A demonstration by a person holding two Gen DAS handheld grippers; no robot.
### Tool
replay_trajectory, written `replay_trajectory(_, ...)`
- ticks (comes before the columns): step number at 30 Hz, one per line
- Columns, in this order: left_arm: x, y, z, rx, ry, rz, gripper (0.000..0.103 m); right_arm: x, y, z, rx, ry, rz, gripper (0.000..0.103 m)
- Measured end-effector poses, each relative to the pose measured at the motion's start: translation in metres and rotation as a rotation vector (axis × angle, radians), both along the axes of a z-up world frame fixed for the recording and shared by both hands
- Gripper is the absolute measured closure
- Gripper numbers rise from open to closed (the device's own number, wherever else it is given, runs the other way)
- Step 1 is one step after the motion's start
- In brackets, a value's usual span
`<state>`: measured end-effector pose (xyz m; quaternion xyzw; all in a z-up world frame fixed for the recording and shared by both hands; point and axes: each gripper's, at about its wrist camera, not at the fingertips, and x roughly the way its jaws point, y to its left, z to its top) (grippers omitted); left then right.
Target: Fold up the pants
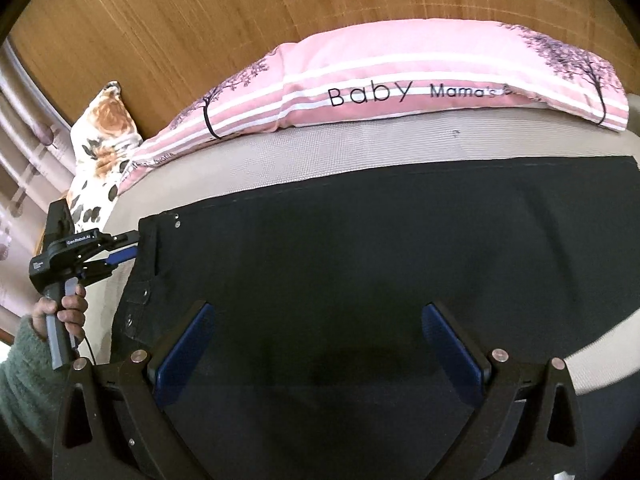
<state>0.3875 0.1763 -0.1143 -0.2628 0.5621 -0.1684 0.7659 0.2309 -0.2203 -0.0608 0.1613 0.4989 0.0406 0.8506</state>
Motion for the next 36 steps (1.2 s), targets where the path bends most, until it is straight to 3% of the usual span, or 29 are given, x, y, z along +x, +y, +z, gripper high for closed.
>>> replay_trajectory(4,0.006,-0.003,-0.003,-0.077,0.03,-0.03,0.071,0.01,0.001,-0.005,0.005,0.007,0.003,0.0)
replay_trajectory(14,0.027,-0.029,-0.015,-0.107,0.017,-0.12,0.071,0.024,-0.005,-0.009,-0.005,-0.013,0.024,0.0)
replay_trajectory(21,0.041,-0.027,-0.021,-0.18,0.001,-0.022,0.071,0.041,-0.015,-0.017,-0.022,-0.016,0.053,0.0)
replay_trajectory(22,0.039,-0.027,-0.021,-0.173,-0.012,-0.02,0.073,0.044,-0.017,-0.019,-0.024,-0.016,0.067,0.0)
replay_trajectory(24,0.034,-0.029,-0.016,-0.117,-0.052,-0.023,0.092,0.051,-0.022,-0.02,-0.032,-0.021,0.09,0.001)
replay_trajectory(31,0.007,-0.031,0.029,-0.205,-0.205,-0.033,0.095,0.09,-0.042,-0.015,-0.018,-0.039,0.277,0.002)
replay_trajectory(36,-0.01,-0.038,0.054,-0.265,-0.28,-0.06,0.095,0.131,-0.052,-0.012,0.03,-0.002,0.48,0.004)
